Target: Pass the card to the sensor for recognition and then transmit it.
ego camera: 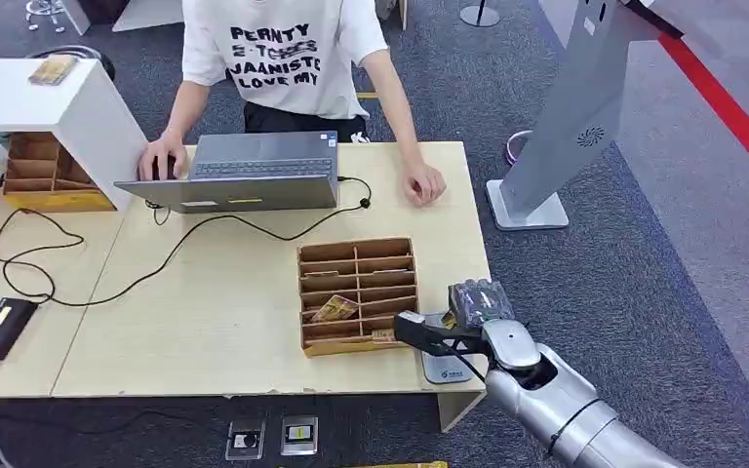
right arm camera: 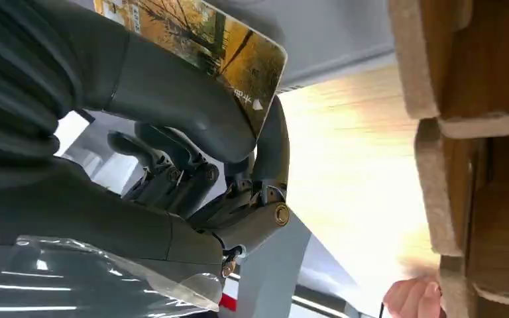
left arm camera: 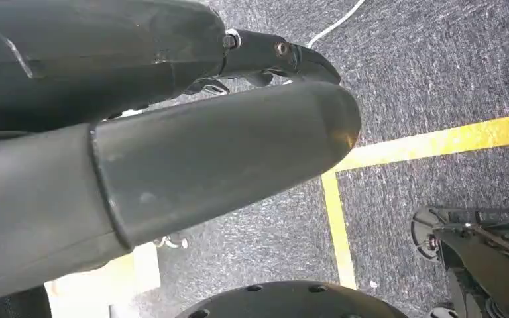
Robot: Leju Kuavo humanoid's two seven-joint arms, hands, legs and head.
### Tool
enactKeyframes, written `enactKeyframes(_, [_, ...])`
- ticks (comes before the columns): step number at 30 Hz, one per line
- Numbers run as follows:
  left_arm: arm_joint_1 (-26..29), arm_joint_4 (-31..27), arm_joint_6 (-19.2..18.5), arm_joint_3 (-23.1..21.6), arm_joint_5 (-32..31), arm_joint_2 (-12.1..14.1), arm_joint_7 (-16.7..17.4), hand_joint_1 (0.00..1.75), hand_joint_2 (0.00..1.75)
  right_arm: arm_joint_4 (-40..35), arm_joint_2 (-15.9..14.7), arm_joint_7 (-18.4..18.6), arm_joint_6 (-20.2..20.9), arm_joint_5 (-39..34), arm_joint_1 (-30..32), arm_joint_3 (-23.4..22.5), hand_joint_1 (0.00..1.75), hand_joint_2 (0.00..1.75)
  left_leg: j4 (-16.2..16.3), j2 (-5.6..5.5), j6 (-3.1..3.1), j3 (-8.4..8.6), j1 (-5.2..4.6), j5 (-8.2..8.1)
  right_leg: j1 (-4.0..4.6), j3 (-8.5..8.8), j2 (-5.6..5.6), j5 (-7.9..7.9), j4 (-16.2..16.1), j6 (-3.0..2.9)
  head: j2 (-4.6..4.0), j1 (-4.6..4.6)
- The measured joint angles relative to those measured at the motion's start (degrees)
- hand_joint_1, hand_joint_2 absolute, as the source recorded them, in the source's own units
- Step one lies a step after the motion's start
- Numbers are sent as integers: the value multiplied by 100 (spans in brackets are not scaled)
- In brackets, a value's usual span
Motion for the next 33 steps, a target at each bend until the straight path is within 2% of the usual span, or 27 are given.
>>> enactKeyframes(11, [0, 0, -48, -13, -2, 0, -20, 0, 0, 168, 66, 116, -289, 13, 20, 0, 175, 175, 0, 0, 0, 0, 0, 0, 0, -1, 2, 0, 0, 0, 0, 0])
enactKeyframes(20, [0, 0, -48, -22, -2, 0, -17, 0, 0, 159, 53, 381, -392, 284, 19, -24, 175, 175, 1, 0, 0, 0, 0, 0, 0, -2, 2, 0, 0, 0, 0, 2])
enactKeyframes(26, [1, 0, -46, -24, -42, 0, -20, 0, 0, -322, -131, 702, -418, 586, 18, -144, 175, 175, 1, 1, 0, 0, 0, 0, 0, -2, 4, 0, 0, 0, 0, 2])
enactKeyframes(33, [0, 0, -42, -24, -42, 0, -20, 0, 0, -787, -262, 758, -426, 743, 14, -302, 175, 175, 0, 1, 0, 1, 0, 0, 0, -1, 3, 0, 0, 0, 0, 0])
